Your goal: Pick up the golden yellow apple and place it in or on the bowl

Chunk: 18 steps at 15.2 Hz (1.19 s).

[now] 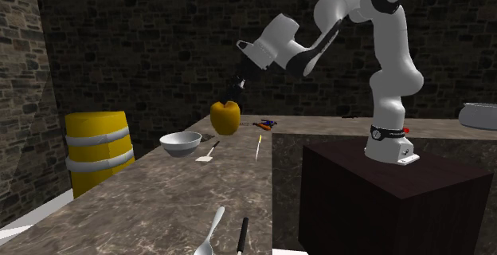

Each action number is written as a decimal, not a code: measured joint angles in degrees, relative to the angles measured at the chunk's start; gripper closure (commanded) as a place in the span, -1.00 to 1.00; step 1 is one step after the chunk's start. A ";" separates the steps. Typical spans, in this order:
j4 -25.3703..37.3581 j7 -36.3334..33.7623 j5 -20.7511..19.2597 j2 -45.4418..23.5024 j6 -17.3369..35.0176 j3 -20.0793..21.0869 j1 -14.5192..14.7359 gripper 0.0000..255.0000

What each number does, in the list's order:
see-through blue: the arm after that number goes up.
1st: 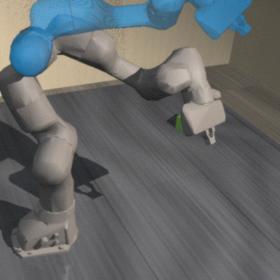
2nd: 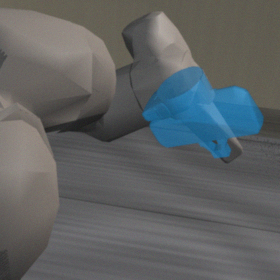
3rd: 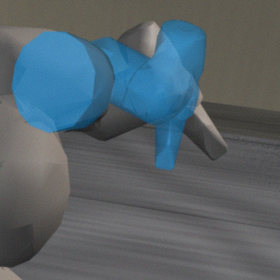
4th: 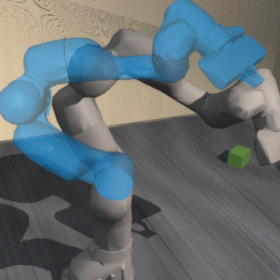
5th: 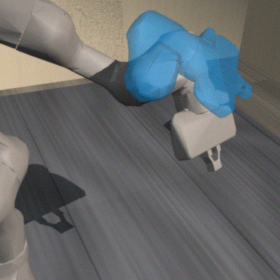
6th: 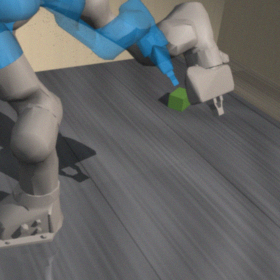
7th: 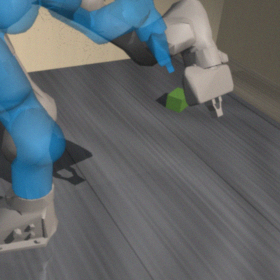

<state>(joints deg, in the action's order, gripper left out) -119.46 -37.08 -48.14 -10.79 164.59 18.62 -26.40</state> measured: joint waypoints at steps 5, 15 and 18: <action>6.95 12.99 8.69 -4.37 -1.05 2.02 -5.50 1.00; 29.09 31.20 17.62 -18.62 -8.88 5.95 -12.21 1.00; 38.67 36.48 19.38 -24.51 -12.66 6.91 -13.24 1.00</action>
<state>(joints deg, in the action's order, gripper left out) -80.80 -0.60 -28.76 -35.30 151.93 25.53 -39.64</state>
